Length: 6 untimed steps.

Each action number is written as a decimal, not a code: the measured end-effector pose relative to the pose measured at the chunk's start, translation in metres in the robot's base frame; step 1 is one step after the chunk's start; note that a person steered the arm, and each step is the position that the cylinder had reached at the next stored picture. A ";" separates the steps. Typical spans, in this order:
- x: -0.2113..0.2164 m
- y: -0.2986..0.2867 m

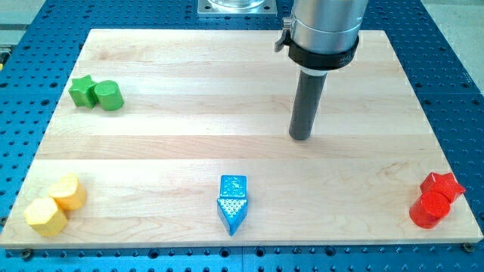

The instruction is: Move the arm towards the blue triangle

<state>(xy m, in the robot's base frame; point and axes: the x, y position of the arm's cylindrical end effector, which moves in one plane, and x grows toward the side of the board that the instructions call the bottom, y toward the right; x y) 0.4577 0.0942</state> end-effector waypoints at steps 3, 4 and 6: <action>0.021 0.007; 0.077 0.026; 0.145 0.022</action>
